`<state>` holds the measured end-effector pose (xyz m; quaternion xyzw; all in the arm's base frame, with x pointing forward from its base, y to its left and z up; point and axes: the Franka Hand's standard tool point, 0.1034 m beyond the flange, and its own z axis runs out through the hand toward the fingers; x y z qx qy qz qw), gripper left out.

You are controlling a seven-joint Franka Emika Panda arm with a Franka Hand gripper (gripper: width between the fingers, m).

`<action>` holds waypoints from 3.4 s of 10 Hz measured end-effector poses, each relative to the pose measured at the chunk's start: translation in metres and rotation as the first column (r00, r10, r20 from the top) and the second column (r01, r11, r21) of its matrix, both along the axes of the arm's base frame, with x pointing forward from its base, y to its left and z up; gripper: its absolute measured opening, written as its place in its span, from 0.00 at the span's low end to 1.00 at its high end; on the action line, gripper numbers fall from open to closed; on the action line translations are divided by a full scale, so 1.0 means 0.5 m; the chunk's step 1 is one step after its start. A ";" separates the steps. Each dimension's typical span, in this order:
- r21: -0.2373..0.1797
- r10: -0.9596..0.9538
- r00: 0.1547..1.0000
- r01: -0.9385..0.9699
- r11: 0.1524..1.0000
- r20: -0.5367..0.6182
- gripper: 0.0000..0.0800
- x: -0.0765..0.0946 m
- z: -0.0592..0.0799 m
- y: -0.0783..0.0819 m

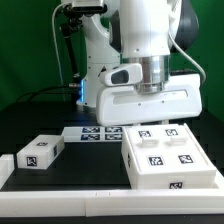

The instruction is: Assemble cabinet

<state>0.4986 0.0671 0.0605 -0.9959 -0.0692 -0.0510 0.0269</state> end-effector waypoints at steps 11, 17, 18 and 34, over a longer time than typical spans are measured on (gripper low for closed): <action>-0.003 0.022 0.998 -0.022 1.000 -0.053 0.19 0.046 0.112 -0.015; -0.001 0.021 0.998 -0.021 1.000 -0.056 0.15 0.086 0.147 -0.016; -0.001 0.022 0.998 -0.022 1.000 -0.056 0.14 0.095 0.153 -0.014; -0.046 0.010 0.994 -0.016 0.999 -0.112 1.00 -0.115 0.040 -0.237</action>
Offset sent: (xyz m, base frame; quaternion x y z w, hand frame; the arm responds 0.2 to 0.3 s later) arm 0.0111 -0.0070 0.0345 0.0093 -0.0407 0.0093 0.9991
